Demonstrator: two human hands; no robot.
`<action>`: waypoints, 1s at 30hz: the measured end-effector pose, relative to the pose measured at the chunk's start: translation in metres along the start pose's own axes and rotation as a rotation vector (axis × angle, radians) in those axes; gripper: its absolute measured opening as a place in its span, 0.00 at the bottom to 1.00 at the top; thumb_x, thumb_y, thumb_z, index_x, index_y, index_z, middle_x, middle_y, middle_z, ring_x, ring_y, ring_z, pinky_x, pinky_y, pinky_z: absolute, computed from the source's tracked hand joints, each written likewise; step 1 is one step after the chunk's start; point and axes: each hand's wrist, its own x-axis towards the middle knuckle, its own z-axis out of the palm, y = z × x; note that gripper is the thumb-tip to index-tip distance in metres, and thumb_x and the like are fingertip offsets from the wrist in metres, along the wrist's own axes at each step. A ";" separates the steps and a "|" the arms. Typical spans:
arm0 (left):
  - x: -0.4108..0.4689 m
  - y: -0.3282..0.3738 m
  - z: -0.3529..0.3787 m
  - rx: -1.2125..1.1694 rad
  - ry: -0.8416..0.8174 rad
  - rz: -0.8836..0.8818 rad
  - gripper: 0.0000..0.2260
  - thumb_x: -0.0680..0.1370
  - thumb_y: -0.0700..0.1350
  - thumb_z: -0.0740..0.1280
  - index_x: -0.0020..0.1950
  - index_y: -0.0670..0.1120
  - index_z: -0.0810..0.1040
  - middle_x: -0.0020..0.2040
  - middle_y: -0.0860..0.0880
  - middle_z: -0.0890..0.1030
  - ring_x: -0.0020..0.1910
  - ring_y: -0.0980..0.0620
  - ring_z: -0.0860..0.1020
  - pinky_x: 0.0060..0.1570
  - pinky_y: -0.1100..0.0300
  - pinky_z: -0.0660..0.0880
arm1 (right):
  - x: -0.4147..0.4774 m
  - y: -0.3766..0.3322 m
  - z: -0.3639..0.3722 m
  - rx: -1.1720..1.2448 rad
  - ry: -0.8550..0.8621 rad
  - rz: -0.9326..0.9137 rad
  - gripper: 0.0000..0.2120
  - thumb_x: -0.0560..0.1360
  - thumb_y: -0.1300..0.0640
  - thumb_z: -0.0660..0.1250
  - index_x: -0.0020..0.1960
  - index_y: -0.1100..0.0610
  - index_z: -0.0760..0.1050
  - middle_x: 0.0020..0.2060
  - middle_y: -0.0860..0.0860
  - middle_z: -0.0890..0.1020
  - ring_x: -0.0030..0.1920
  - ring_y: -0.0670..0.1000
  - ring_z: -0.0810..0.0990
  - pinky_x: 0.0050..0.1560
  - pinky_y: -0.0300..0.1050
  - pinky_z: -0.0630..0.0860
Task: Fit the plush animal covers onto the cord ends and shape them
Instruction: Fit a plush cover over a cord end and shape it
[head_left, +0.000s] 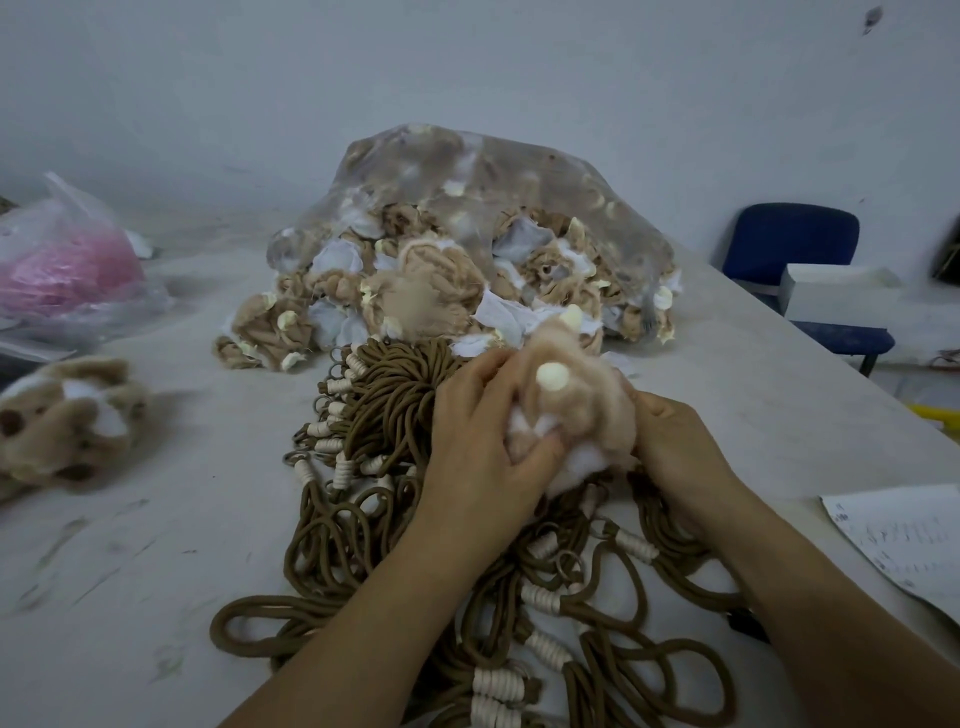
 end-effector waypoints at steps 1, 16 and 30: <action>0.000 -0.001 0.001 -0.026 0.009 -0.010 0.24 0.76 0.54 0.64 0.71 0.54 0.68 0.65 0.61 0.62 0.66 0.66 0.61 0.62 0.74 0.60 | -0.001 0.000 0.001 0.004 0.000 -0.001 0.40 0.60 0.19 0.55 0.32 0.58 0.75 0.27 0.57 0.78 0.29 0.47 0.75 0.34 0.41 0.72; 0.002 0.001 -0.006 0.087 0.087 0.106 0.17 0.71 0.38 0.61 0.57 0.41 0.81 0.58 0.51 0.76 0.59 0.52 0.69 0.60 0.51 0.69 | 0.003 0.005 -0.012 -0.385 0.022 -0.295 0.30 0.68 0.32 0.59 0.29 0.60 0.66 0.24 0.52 0.70 0.27 0.44 0.69 0.40 0.41 0.63; 0.003 0.000 -0.004 -0.035 -0.028 -0.192 0.17 0.72 0.59 0.71 0.50 0.48 0.75 0.47 0.52 0.76 0.48 0.52 0.75 0.49 0.50 0.74 | 0.001 0.010 -0.005 -0.099 -0.076 -0.133 0.27 0.65 0.33 0.64 0.31 0.59 0.67 0.23 0.43 0.67 0.24 0.40 0.64 0.24 0.29 0.61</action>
